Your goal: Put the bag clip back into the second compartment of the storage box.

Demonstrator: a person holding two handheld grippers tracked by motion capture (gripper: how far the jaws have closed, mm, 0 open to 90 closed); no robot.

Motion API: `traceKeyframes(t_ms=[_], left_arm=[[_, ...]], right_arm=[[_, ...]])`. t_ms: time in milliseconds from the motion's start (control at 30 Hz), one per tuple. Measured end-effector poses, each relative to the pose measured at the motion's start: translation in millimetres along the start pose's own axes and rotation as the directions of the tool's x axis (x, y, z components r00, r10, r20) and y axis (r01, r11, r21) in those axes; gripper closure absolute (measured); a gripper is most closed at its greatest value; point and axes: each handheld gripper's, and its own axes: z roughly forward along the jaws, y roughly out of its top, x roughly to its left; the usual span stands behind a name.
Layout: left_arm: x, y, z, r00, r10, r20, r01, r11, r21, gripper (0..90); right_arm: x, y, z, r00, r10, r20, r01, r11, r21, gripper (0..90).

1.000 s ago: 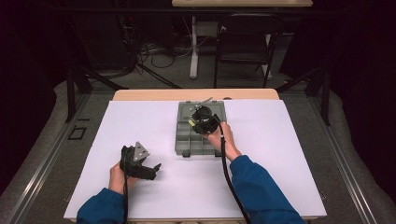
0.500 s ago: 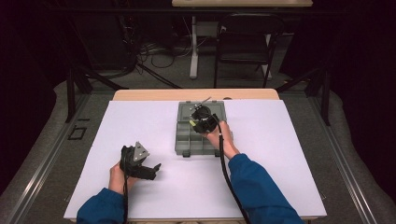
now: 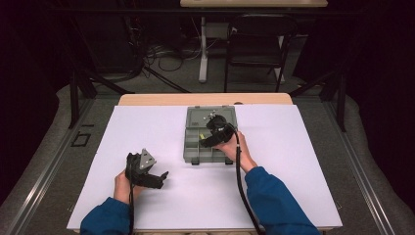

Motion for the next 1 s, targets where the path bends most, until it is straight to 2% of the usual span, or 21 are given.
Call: traceKeyframes(t_ms=[67,100,200,367,400,433,567,867,967,1000], left_arm=[[-0.5,0.3,-0.1,1.0,0.004,-0.002,-0.004,1.0,0.002,0.0],[-0.6,0.4,0.0,1.0,0.006,-0.002,-0.006,1.0,0.002,0.0],[-0.8,0.3,0.2,1.0,0.005,-0.002,-0.005,1.0,0.002,0.0],[-0.9,0.3,0.5,1.0,0.004,-0.003,-0.004,1.0,0.003,0.0],[-1.3,0.4,0.4,1.0,0.005,-0.004,-0.005,1.0,0.001,0.0],[-1.6,0.6,0.0,1.0,0.007,-0.004,-0.007,1.0,0.001,0.0],[-0.6,-0.1,-0.1,1.0,0.003,-0.003,-0.003,1.0,0.003,0.0],[-2.1,0.4,0.3,1.0,0.008,-0.003,-0.008,1.0,0.003,0.0],[-1.6,0.1,1.1,1.0,0.008,-0.003,-0.008,1.0,0.003,0.0],[-1.5,0.1,1.0,1.0,0.01,-0.003,-0.01,0.9999,0.008,0.0]], right_arm=[[1.6,-3.4,-4.5,0.9998,-0.015,-0.012,0.015,1.0,0.014,26.3],[1.9,-5.3,-5.9,0.9995,-0.024,-0.019,0.023,1.0,-0.005,23.6],[2.9,-9.4,-11.4,0.9986,-0.03,-0.044,0.029,1.0,-0.011,16.1],[3.9,-18.4,-19.6,0.9965,-0.035,-0.076,0.031,0.999,-0.043,12.1],[4.5,-20.1,-21.9,0.9963,-0.034,-0.079,0.031,0.999,-0.034,10.6],[5.7,-22.7,-22.5,0.9963,-0.032,-0.08,0.027,0.998,-0.064,10.1],[7.9,-30.4,-31.9,0.9944,-0.047,-0.095,0.04,0.997,-0.066,6.9],[12.0,-47.9,-40.0,0.993,-0.066,-0.098,0.055,0.993,-0.108,1.0],[12.3,-51.3,-43.6,0.9923,-0.071,-0.101,0.061,0.994,-0.093,0.0],[13.1,-53.3,-42.5,0.9932,-0.066,-0.096,0.054,0.991,-0.122,0.0]])
